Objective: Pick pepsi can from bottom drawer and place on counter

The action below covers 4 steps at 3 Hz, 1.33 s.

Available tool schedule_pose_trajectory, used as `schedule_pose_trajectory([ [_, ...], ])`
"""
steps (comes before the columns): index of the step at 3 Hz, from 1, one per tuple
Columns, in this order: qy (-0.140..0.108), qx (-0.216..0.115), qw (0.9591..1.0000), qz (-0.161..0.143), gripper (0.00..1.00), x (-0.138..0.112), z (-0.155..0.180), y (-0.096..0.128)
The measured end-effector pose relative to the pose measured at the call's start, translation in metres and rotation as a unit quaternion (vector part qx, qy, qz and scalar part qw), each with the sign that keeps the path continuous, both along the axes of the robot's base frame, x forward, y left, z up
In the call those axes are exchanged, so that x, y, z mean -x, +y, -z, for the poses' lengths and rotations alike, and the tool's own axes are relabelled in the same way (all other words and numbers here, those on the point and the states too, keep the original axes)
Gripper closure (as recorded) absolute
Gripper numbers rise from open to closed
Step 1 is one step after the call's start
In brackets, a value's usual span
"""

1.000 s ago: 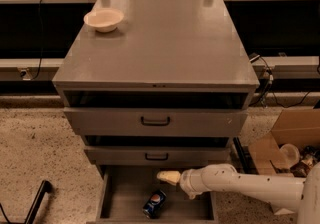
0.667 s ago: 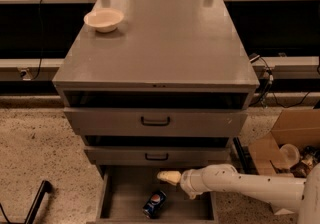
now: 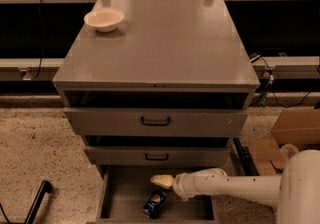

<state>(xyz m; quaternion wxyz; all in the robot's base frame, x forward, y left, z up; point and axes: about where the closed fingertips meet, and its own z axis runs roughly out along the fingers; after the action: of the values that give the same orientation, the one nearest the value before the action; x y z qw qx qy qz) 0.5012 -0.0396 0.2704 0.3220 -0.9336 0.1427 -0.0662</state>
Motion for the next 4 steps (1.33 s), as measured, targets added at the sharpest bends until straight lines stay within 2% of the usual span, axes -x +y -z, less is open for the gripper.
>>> schedule_pose_trajectory([
  [1,-0.008,0.016,0.9998,-0.003,0.00,-0.003,0.018,0.007],
  [2,-0.006,0.035,0.9994,0.004,0.00,-0.010,0.036,0.008],
  [3,0.004,0.035,0.9993,0.010,0.02,-0.008,0.055,0.012],
  [4,0.019,0.007,0.9998,0.008,0.00,0.012,0.090,0.023],
])
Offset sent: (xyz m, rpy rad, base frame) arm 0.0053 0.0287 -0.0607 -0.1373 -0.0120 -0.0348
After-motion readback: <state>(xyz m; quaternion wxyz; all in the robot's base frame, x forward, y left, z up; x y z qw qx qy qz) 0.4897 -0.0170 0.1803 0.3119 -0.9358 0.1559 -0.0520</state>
